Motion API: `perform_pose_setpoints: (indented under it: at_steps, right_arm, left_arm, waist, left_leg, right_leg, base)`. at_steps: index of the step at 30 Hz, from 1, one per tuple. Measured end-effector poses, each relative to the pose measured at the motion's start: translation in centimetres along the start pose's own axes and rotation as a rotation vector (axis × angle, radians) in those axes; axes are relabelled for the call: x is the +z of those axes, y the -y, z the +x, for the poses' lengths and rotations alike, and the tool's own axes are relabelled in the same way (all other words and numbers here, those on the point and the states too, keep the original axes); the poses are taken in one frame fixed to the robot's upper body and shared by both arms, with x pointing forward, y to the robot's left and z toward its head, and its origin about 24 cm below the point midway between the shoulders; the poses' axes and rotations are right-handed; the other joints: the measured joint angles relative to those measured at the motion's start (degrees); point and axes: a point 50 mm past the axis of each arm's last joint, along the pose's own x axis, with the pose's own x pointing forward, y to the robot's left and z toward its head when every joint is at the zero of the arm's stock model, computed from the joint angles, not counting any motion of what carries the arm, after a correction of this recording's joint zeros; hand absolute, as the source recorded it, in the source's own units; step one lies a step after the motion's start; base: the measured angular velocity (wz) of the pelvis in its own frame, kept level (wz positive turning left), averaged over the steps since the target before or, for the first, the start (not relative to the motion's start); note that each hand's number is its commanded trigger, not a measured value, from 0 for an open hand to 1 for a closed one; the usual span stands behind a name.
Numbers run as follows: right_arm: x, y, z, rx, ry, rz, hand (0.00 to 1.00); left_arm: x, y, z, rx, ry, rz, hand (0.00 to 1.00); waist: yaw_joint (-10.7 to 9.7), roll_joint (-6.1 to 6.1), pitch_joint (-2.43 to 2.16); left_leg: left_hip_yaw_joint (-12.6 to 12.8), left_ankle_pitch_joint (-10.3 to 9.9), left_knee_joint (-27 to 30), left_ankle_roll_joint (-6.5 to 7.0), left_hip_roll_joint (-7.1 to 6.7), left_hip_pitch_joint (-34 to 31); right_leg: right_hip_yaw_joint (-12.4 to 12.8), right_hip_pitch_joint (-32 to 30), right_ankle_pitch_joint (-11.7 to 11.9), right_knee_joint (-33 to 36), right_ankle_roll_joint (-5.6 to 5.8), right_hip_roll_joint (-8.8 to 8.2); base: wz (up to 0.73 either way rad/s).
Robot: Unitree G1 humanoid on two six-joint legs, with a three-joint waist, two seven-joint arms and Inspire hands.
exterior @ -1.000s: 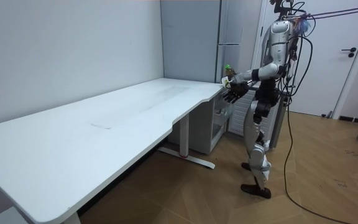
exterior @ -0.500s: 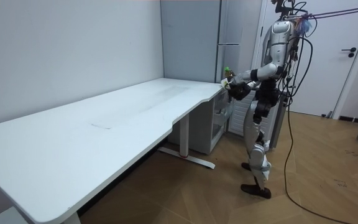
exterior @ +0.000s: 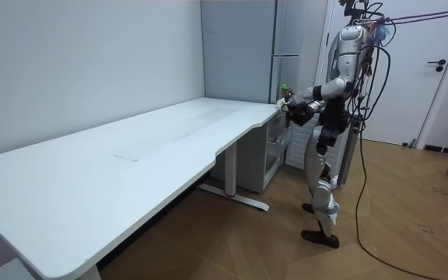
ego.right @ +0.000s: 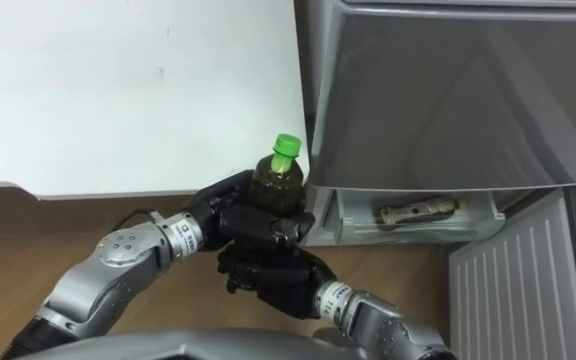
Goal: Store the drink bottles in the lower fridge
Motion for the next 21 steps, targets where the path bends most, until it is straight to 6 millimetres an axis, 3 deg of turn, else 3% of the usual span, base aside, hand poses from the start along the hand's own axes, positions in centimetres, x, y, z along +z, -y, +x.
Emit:
perform_pose_setpoints:
  at_steps: [21]
  right_arm:
    - [0.3,-0.3,-0.1,0.043,0.037,0.022,1.00]
  left_arm:
    - [1.4,-0.1,-0.3,0.008,0.051,0.038,0.00]
  waist:
    - [-0.9,0.01,0.15]
  left_leg:
    - [-0.1,0.0,0.2,0.00,0.00,-0.1]
  right_leg:
    - [-0.1,-0.2,0.0,-0.1,0.00,0.01]
  base:
    - [0.00]
